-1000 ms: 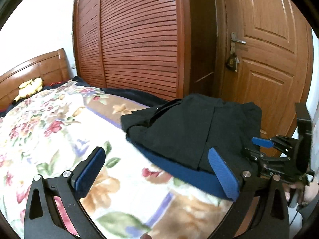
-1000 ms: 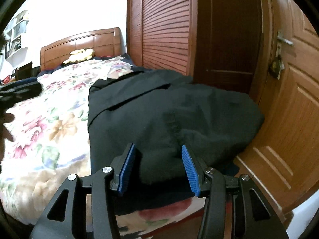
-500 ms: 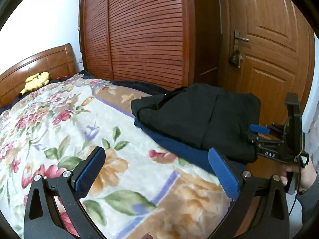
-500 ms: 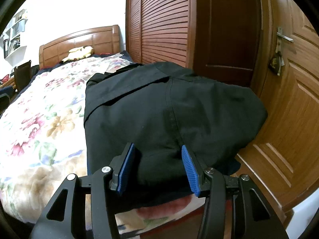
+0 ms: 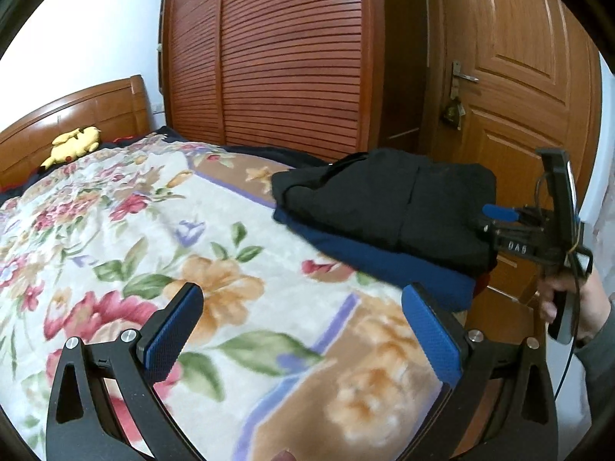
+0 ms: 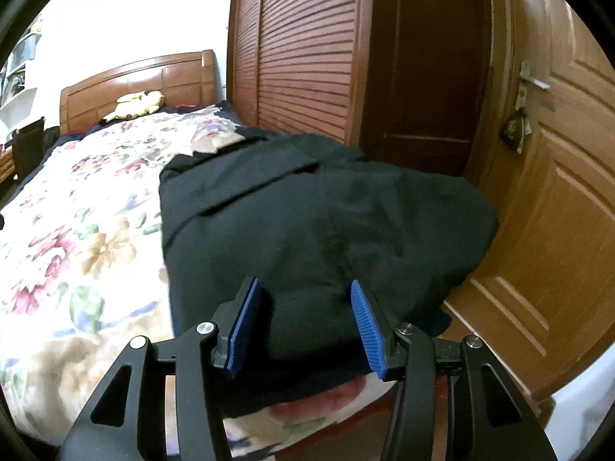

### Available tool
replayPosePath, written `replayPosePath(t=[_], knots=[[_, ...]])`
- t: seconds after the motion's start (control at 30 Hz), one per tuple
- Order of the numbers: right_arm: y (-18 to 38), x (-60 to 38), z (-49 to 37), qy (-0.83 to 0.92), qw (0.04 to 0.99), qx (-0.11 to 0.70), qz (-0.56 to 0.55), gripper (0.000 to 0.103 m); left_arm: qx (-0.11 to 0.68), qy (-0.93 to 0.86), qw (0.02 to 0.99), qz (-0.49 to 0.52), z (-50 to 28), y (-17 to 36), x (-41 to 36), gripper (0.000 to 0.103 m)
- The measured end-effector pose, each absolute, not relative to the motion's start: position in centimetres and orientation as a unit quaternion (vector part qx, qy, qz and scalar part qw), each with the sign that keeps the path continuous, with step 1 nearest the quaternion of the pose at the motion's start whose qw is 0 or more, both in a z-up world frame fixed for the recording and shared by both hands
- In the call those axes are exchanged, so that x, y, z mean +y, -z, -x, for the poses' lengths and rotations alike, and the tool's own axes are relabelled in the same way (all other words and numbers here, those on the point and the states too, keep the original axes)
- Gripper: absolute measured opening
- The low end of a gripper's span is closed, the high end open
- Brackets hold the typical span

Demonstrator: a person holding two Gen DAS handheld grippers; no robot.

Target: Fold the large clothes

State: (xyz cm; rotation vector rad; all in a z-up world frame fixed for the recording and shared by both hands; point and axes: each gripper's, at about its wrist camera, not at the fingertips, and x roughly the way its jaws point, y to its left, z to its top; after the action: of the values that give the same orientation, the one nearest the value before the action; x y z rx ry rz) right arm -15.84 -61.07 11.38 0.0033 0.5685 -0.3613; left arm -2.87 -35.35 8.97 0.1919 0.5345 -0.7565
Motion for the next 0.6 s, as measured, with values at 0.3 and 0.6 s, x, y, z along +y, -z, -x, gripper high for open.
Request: replayPosePath(t=[0.3,0.6], knots=[[-12.0,-55.0,13.4,0.141,0.952,0.271,-0.001,0.061,0.257,0.333,0.904,-0.076,2.0,-8.4,-28.6,0.103],[-11.0,-44.4,8.0,0.051,0.961,0.273,0.014,0.074,0.26,0.262,0.926,-0.079,0.1,-6.7,-20.9,0.103]])
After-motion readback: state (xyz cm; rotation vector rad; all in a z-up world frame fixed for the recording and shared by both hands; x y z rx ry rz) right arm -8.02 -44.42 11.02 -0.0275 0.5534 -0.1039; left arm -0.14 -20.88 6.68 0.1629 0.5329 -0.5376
